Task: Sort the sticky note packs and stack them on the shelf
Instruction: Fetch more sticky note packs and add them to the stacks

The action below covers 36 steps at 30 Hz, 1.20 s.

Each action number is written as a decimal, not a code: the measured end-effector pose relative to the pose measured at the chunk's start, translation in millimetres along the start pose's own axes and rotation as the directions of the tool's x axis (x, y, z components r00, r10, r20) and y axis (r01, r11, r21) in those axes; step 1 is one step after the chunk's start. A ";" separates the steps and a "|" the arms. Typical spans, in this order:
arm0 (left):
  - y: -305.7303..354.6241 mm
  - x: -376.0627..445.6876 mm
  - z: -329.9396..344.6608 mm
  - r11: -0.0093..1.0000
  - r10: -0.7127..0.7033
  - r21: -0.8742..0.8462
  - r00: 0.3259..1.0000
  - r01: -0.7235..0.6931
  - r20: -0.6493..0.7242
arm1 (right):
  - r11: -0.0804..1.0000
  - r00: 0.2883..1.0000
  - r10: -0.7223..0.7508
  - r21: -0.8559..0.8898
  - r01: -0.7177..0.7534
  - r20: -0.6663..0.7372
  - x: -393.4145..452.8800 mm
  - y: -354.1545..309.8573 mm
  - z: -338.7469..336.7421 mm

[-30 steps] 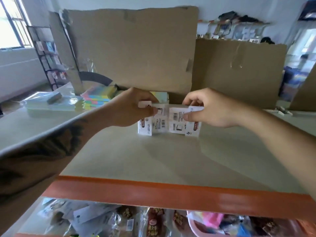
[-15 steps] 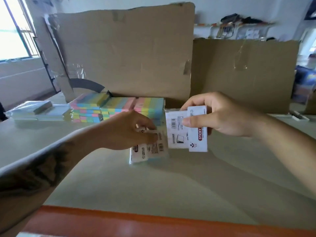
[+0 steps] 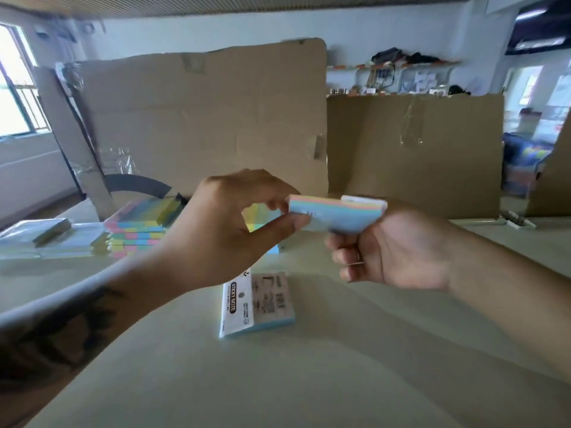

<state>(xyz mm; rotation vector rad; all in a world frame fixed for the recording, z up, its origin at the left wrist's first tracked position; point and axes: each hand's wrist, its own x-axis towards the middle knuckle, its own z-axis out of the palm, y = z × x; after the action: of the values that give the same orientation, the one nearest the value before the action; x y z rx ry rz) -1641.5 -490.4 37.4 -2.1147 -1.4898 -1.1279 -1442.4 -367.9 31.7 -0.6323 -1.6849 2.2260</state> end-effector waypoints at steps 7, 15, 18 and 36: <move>-2.5 -6.4 15.9 0.778 -0.483 -0.433 0.874 0.455 0.050 | 0.977 0.996 -0.060 -0.206 0.046 -0.059 6.5 5.4 -5.3; 0.5 -15.1 15.5 0.639 -0.576 -0.490 0.791 0.594 0.207 | 0.880 0.893 -0.413 -0.330 0.340 -0.180 11.8 21.8 -1.8; -9.2 -19.7 18.8 0.695 -0.572 -0.417 0.802 0.586 0.173 | 0.898 0.896 -0.403 -0.269 0.348 -0.187 12.9 23.5 -1.8; 10.2 -31.7 -49.9 0.935 -0.349 0.118 0.807 0.335 0.477 | 0.894 0.957 -0.291 -0.357 0.269 -0.009 0.1 24.3 42.9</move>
<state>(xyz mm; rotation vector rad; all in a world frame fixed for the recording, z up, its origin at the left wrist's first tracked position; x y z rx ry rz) -1657.8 -547.2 47.2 -2.2817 -2.1764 -0.6738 -1462.9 -410.5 18.0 -0.4901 -2.0196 1.7045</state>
